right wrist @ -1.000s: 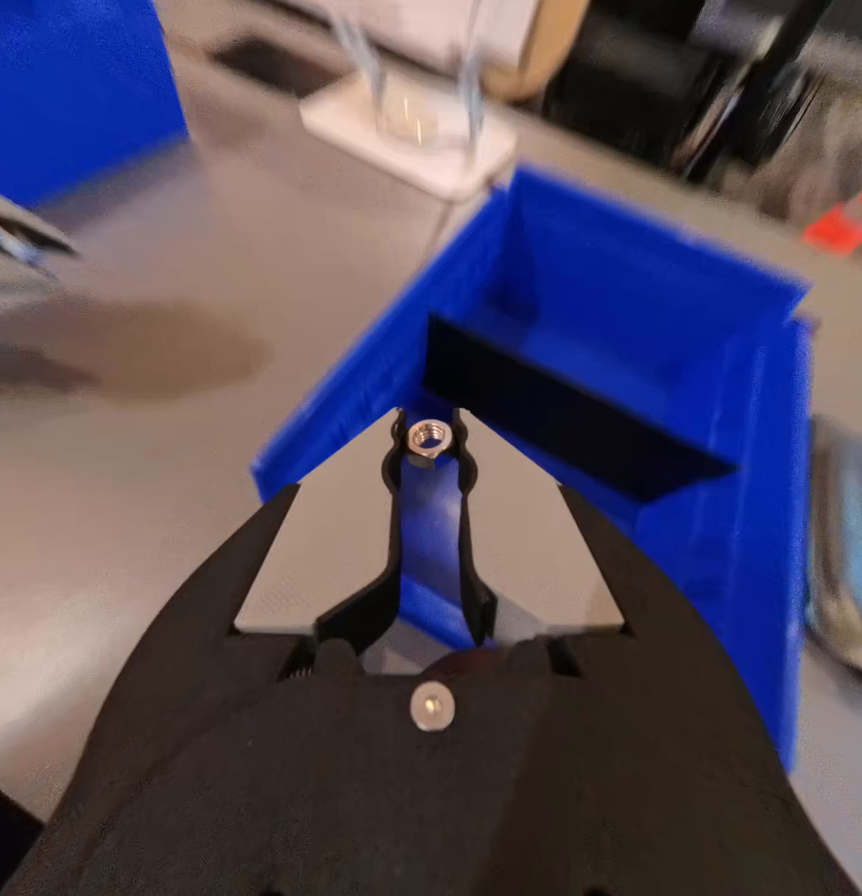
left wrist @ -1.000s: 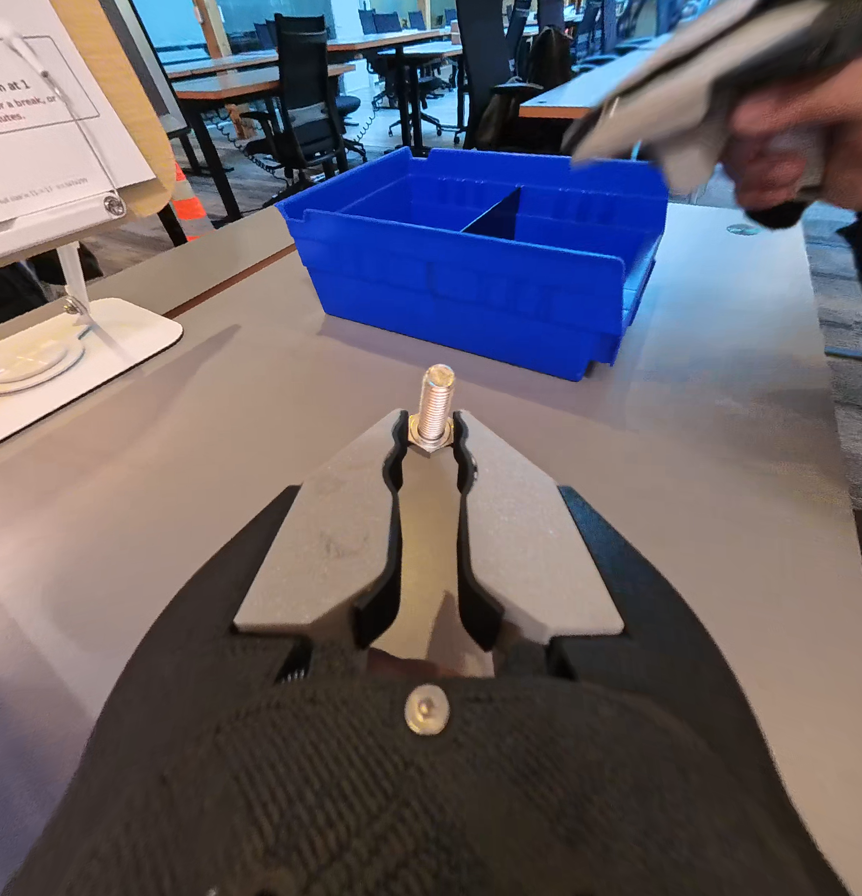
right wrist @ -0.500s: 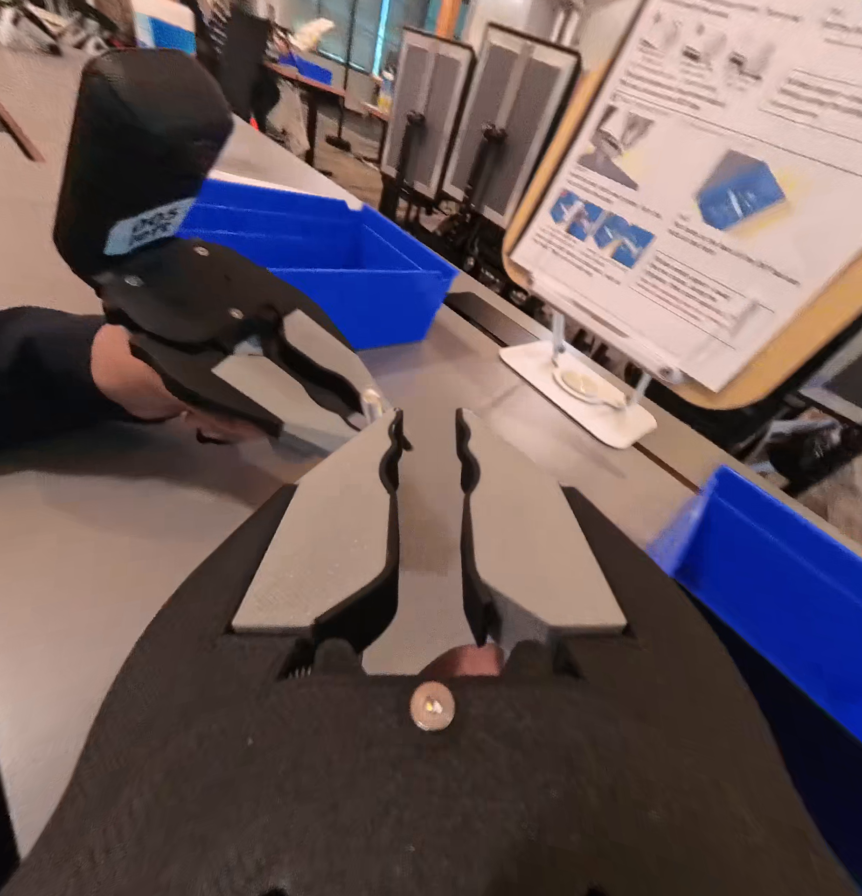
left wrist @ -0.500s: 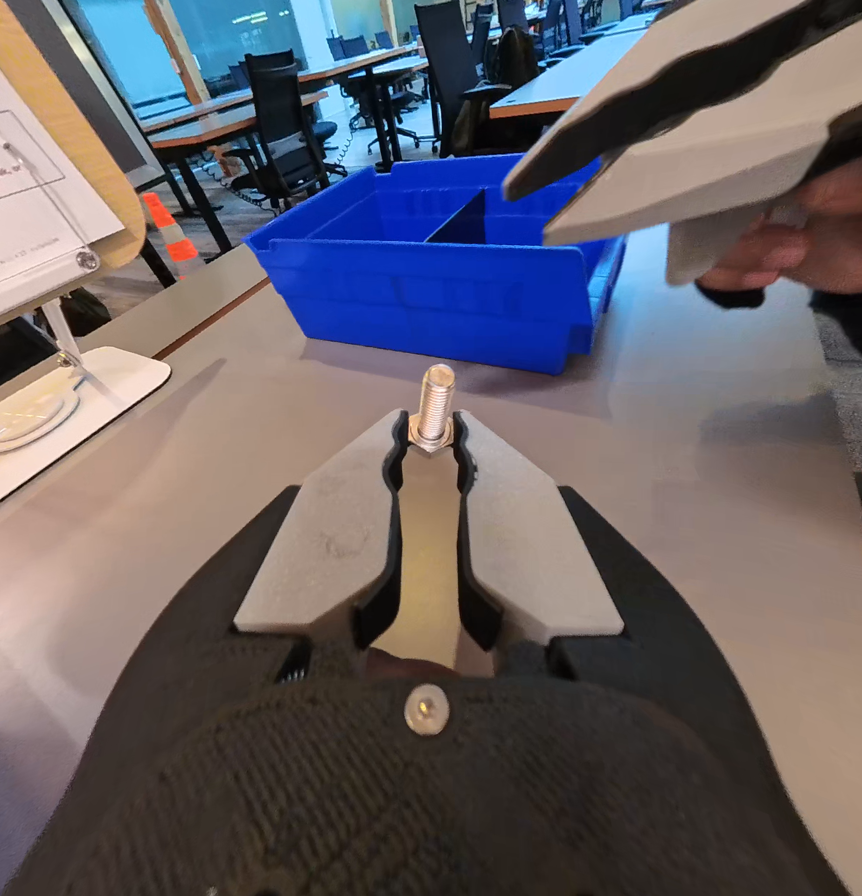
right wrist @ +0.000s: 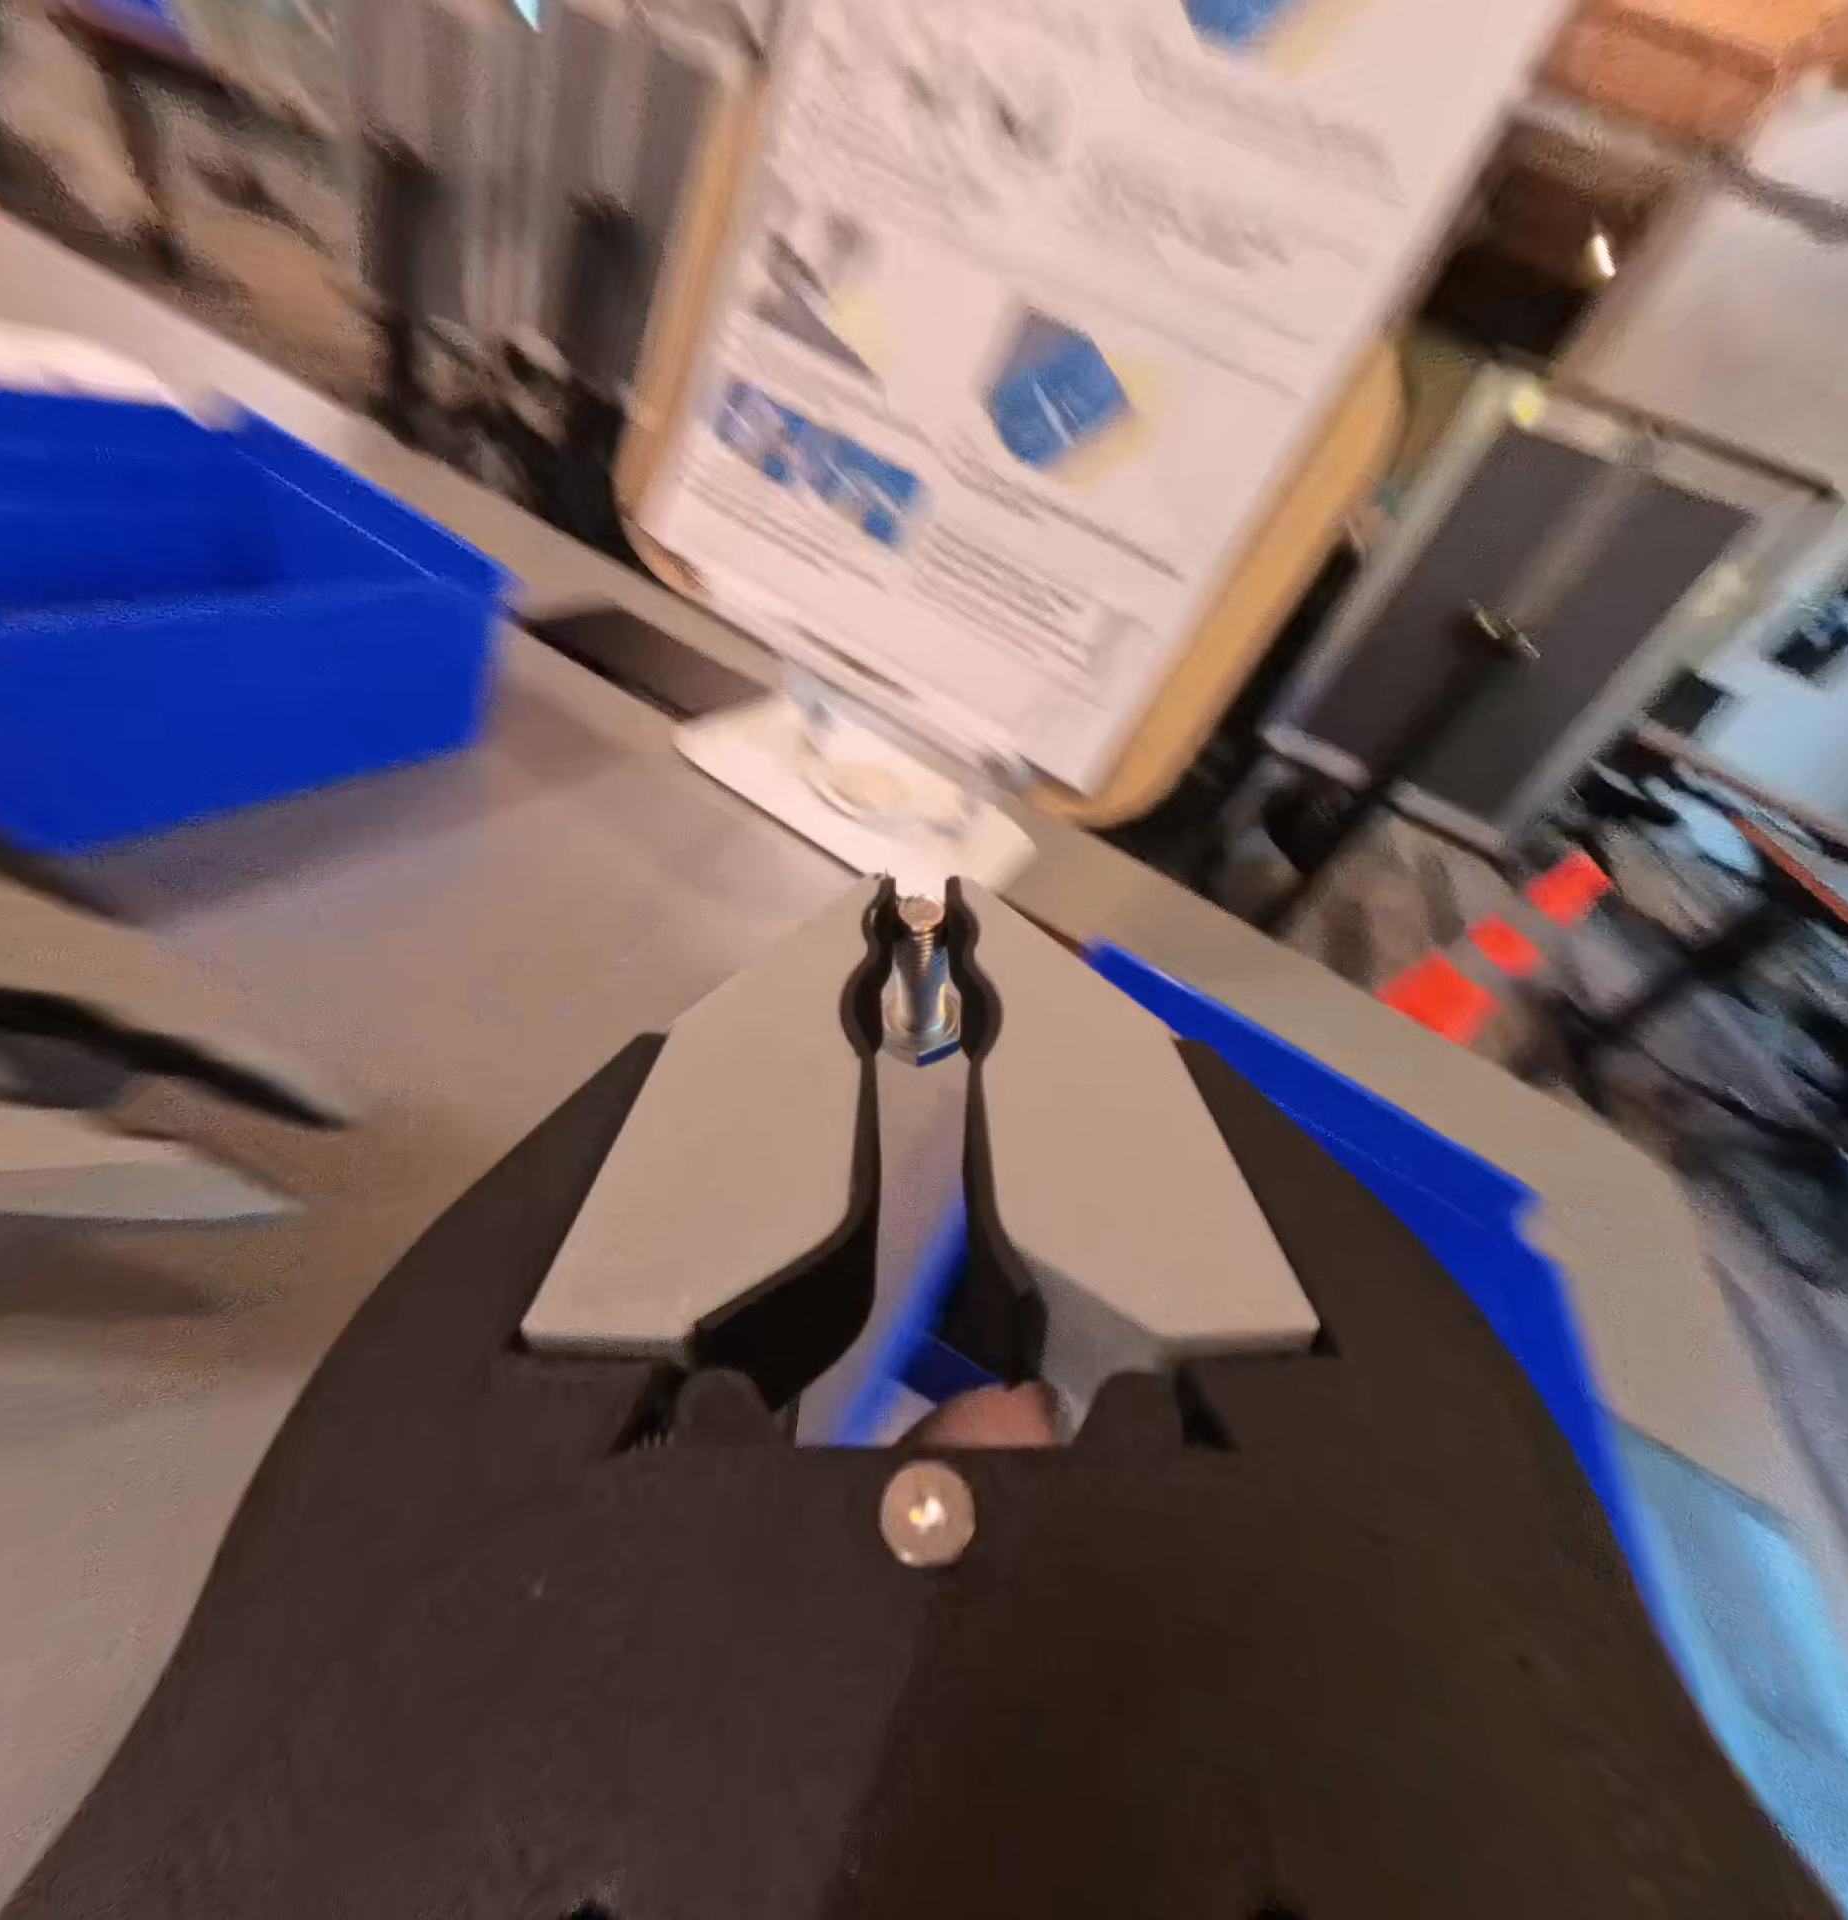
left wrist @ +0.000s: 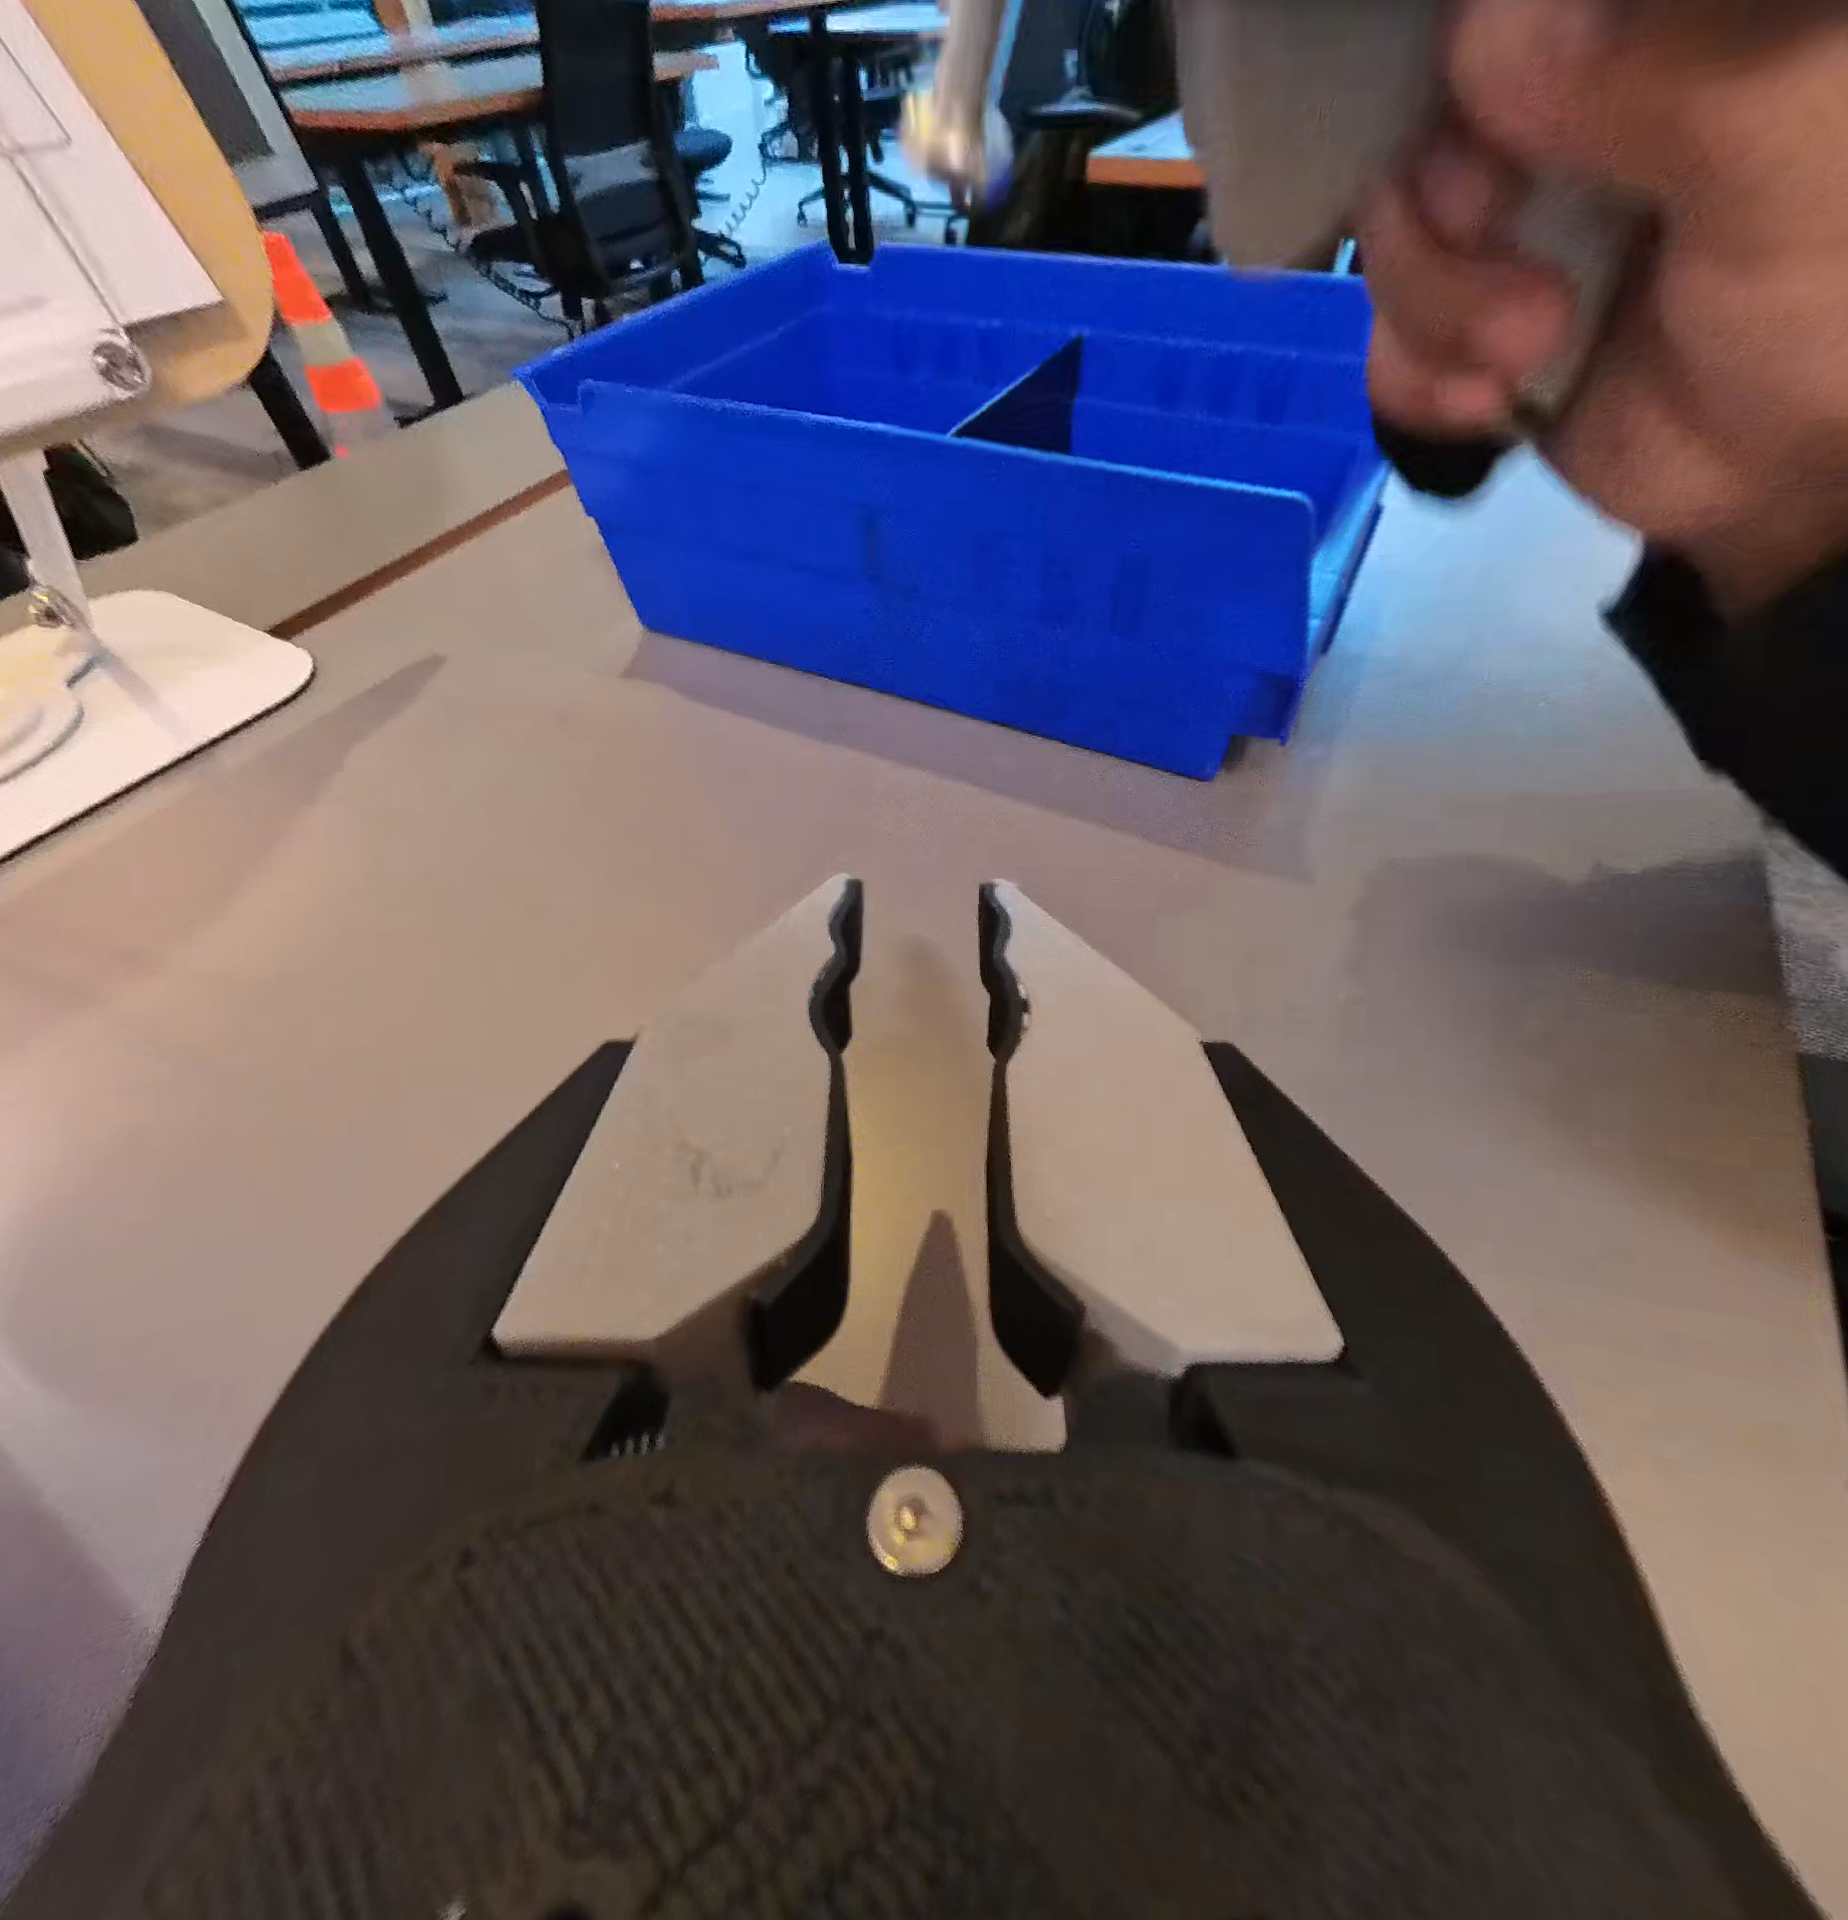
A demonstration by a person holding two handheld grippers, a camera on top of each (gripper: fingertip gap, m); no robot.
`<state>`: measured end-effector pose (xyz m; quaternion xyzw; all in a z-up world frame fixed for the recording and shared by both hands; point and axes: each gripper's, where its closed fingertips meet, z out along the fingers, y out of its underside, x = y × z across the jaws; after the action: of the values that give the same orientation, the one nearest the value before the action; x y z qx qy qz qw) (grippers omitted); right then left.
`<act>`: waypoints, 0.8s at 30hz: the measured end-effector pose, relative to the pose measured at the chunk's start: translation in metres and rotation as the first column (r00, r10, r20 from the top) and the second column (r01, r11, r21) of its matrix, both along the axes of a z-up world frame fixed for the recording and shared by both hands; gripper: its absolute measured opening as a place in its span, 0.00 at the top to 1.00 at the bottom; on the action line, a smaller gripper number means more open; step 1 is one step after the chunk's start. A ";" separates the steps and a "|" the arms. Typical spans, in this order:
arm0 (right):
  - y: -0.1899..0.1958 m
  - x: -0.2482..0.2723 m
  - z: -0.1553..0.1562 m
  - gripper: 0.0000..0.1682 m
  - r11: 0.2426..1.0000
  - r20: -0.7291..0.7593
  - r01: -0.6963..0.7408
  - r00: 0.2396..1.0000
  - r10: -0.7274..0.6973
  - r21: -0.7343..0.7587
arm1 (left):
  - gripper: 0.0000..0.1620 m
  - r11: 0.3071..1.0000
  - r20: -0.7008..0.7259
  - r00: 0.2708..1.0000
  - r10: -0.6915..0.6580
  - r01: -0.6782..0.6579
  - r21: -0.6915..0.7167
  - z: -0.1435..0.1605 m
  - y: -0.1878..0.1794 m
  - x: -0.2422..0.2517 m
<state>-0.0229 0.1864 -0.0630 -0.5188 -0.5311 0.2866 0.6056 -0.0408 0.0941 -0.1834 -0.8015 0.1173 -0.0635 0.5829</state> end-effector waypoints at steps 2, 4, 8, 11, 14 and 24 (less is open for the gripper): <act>0.061 0.006 -0.012 0.96 0.989 0.159 0.147 0.977 -0.143 -0.014 | 0.90 1.000 0.000 1.000 -0.014 0.014 -0.015 -0.003 0.000 0.003; 0.110 0.007 -0.032 0.96 0.971 0.273 0.230 0.940 -0.206 -0.060 | 0.90 1.000 -0.026 1.000 -0.010 0.009 -0.028 -0.007 0.001 0.004; 0.151 0.008 -0.054 0.85 0.936 0.350 0.308 0.907 -0.235 -0.169 | 0.90 1.000 -0.061 0.998 -0.013 0.011 -0.024 -0.009 0.001 0.005; 0.124 0.004 -0.033 0.86 0.954 0.251 0.230 0.952 -0.178 -0.195 | 0.90 1.000 -0.043 0.999 0.003 -0.004 -0.025 -0.008 0.001 0.000; 0.049 -0.010 -0.016 0.86 0.980 0.164 0.004 0.986 0.029 -0.201 | 0.90 0.999 -0.017 1.000 0.002 -0.003 -0.036 -0.009 0.001 0.000; -0.082 -0.064 -0.058 0.88 0.981 0.086 -0.194 0.977 0.195 -0.023 | 0.87 1.000 0.135 0.991 0.023 -0.021 -0.012 0.017 -0.023 -0.006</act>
<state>-0.0871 0.1040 -0.1213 -0.4809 -0.6034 0.3249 0.5469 -0.0464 0.0709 -0.1665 -0.7998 0.0683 -0.1117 0.5858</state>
